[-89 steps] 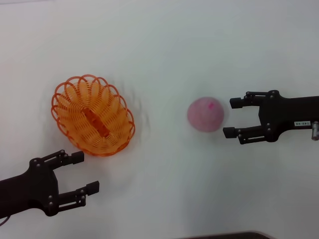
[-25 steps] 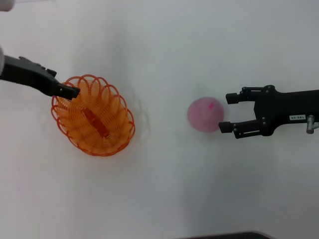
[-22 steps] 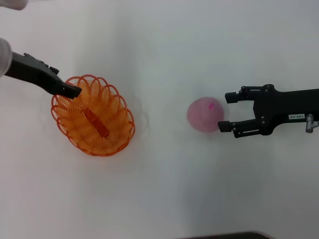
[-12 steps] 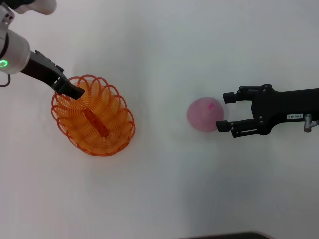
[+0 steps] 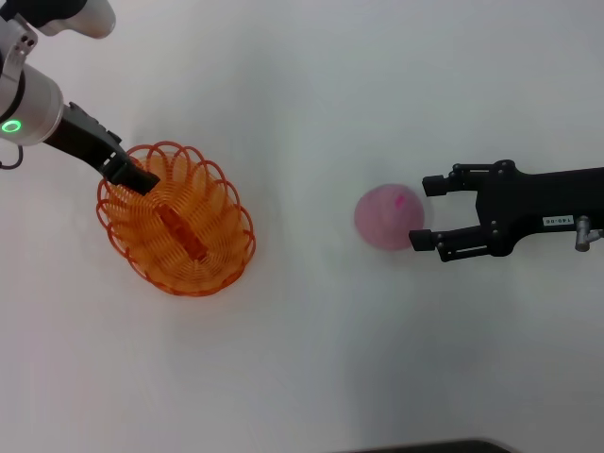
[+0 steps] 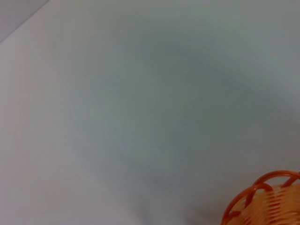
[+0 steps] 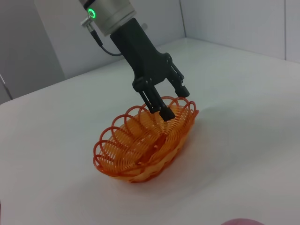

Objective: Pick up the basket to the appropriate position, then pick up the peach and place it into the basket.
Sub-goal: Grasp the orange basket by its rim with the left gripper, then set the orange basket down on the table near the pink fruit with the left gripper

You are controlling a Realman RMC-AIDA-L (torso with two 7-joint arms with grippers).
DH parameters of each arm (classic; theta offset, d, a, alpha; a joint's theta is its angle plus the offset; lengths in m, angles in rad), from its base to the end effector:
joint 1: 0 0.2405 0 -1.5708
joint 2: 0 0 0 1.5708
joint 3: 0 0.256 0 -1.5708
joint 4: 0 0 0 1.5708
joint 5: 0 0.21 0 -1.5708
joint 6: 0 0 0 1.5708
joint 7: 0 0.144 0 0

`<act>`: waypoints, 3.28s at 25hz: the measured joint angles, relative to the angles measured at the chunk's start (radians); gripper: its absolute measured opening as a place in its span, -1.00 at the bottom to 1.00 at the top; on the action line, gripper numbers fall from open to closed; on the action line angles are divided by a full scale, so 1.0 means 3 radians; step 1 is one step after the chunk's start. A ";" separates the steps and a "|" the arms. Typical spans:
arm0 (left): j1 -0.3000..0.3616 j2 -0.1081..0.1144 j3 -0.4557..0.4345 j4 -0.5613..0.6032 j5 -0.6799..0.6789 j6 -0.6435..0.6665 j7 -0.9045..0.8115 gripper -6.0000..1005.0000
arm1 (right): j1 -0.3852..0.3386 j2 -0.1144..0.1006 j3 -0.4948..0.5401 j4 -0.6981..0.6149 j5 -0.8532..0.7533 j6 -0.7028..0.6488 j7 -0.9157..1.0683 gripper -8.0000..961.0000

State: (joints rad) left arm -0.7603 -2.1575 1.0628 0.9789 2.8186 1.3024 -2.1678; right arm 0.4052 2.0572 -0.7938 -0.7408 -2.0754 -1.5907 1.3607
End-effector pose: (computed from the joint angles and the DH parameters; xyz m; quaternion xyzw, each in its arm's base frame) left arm -0.2198 0.3984 -0.0168 -0.9256 -0.2536 0.1890 0.2078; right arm 0.2987 0.2929 0.0028 -0.9585 0.2113 0.1608 0.1039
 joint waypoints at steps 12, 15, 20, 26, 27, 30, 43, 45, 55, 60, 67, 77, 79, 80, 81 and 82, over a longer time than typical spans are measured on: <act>-0.0028 -0.0005 0.0031 -0.0077 0.0032 -0.0004 -0.0007 0.42 | 0.0009 0.0004 0.0004 -0.0002 -0.0005 0.0032 0.0000 0.83; -0.0030 -0.0010 0.0027 -0.0071 0.0020 -0.0019 -0.0008 0.33 | 0.0010 0.0008 0.0013 -0.0001 -0.0005 0.0036 0.0000 0.83; -0.0024 -0.0014 0.0030 -0.0077 0.0020 -0.0031 -0.0026 0.17 | 0.0010 0.0010 0.0018 0.0000 -0.0006 0.0040 0.0000 0.83; -0.0035 -0.0011 0.0032 -0.0078 0.0028 -0.0014 -0.0079 -0.33 | 0.0014 0.0010 0.0018 -0.0012 -0.0005 0.0045 0.0000 0.83; -0.0036 -0.0011 0.0032 -0.0075 0.0029 -0.0011 -0.0088 -0.42 | 0.0015 0.0010 0.0018 -0.0013 -0.0005 0.0046 0.0000 0.83; -0.0041 -0.0009 0.0031 -0.0063 0.0031 0.0009 -0.0168 -0.62 | 0.0027 0.0010 0.0018 -0.0014 -0.0005 0.0046 0.0000 0.83; -0.0170 0.0002 -0.0127 0.0116 -0.0002 0.0631 -0.0741 -0.70 | 0.0065 0.0010 0.0017 -0.0011 -0.0005 0.0061 0.0021 0.83; -0.0180 -0.0001 -0.0195 0.0167 -0.0003 0.0736 -0.0813 -0.71 | 0.0078 0.0010 0.0016 -0.0023 -0.0005 0.0053 0.0043 0.83; -0.0164 0.0011 -0.1042 0.0357 -0.0197 0.1213 -0.0982 -0.84 | 0.0102 0.0023 0.0015 -0.0030 0.0011 0.0061 0.0085 0.83; 0.0011 0.0005 -0.1217 0.0357 -0.0463 0.1283 -0.1076 -0.87 | 0.0114 0.0038 0.0018 -0.0032 0.0020 0.0057 0.0093 0.83; 0.0427 -0.0026 -0.1222 0.0386 -0.1032 0.1085 -0.1234 -0.87 | 0.0134 0.0057 0.0023 -0.0036 0.0021 0.0041 0.0097 0.83; 0.0930 -0.0059 -0.0861 0.0250 -0.1533 0.0403 -0.1311 -0.88 | 0.0171 0.0087 0.0028 -0.0036 0.0020 0.0040 0.0122 0.83; 0.0973 -0.0059 -0.0782 0.0234 -0.1555 0.0354 -0.1341 -0.88 | 0.0173 0.0087 0.0030 -0.0036 0.0020 0.0042 0.0135 0.83; 0.0986 -0.0059 -0.0759 0.0226 -0.1574 0.0341 -0.1351 -0.88 | 0.0173 0.0087 0.0031 -0.0036 0.0020 0.0045 0.0141 0.83; 0.1005 -0.0059 -0.0729 0.0215 -0.1610 0.0323 -0.1361 -0.88 | 0.0173 0.0087 0.0032 -0.0036 0.0020 0.0049 0.0148 0.83; 0.1027 -0.0059 -0.0703 0.0204 -0.1652 0.0304 -0.1371 -0.88 | 0.0173 0.0087 0.0033 -0.0036 0.0020 0.0052 0.0157 0.83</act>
State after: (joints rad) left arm -0.4522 -2.1752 0.8519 1.0402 2.3229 1.3937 -2.5792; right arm 0.4572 2.0832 -0.7839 -0.7517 -2.0693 -1.5751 1.4079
